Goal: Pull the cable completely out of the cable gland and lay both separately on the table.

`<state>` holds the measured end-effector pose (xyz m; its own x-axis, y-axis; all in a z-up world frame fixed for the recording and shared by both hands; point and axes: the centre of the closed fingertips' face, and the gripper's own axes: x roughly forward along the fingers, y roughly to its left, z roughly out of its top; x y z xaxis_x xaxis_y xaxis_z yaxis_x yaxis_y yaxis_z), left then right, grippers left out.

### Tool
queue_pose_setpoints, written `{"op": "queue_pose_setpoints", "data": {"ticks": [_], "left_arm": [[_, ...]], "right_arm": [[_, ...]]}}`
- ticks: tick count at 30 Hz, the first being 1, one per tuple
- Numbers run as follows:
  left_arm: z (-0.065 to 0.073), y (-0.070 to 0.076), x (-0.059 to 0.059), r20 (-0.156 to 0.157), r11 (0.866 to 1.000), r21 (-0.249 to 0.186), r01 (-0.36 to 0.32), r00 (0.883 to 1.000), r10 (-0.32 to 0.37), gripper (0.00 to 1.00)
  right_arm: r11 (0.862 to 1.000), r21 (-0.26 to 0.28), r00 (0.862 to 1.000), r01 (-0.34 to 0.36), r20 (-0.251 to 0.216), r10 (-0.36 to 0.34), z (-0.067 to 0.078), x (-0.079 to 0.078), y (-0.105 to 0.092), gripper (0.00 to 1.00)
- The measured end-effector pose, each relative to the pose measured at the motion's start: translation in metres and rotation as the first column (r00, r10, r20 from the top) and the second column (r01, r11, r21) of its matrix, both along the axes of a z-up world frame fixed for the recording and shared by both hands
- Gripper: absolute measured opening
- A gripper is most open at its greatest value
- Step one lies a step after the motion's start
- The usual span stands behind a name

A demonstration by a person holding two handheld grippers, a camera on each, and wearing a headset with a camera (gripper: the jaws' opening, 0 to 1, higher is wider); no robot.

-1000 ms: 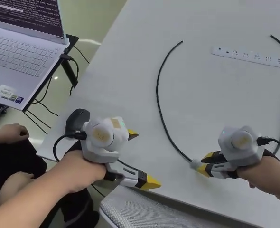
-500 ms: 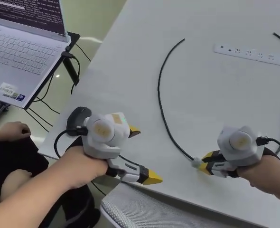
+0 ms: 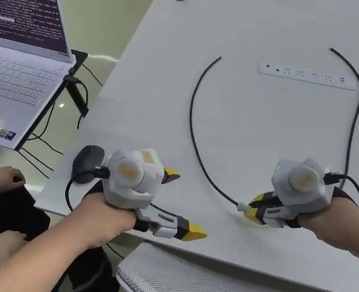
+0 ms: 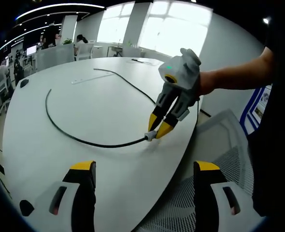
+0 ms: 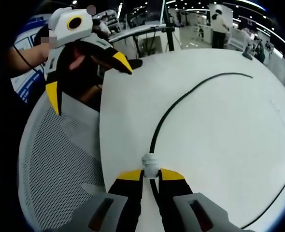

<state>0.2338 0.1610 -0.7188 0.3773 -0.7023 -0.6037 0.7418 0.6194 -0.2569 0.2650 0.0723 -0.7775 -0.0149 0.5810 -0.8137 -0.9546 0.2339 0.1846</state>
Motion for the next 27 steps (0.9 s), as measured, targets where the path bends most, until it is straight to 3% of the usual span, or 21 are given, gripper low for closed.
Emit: {"op": "queue_pose_setpoints", "data": {"ticks": [9,18,27], "left_arm": [[0.017,-0.028,0.009,0.037,0.998,-0.041,0.043,0.998,-0.042,0.8],[0.019,-0.054,0.013,0.064,0.993,-0.04,0.112,0.992,-0.109,0.79],[0.034,-0.077,0.017,0.118,0.983,-0.075,0.168,0.98,-0.158,0.72]], "right_arm": [[0.999,0.032,0.999,-0.024,0.025,0.023,0.03,-0.005,-0.007,0.07],[0.995,0.045,0.995,-0.084,0.059,0.082,0.059,-0.01,-0.013,0.07],[0.987,0.058,0.985,-0.15,0.092,0.144,0.085,-0.016,-0.014,0.06]]}}
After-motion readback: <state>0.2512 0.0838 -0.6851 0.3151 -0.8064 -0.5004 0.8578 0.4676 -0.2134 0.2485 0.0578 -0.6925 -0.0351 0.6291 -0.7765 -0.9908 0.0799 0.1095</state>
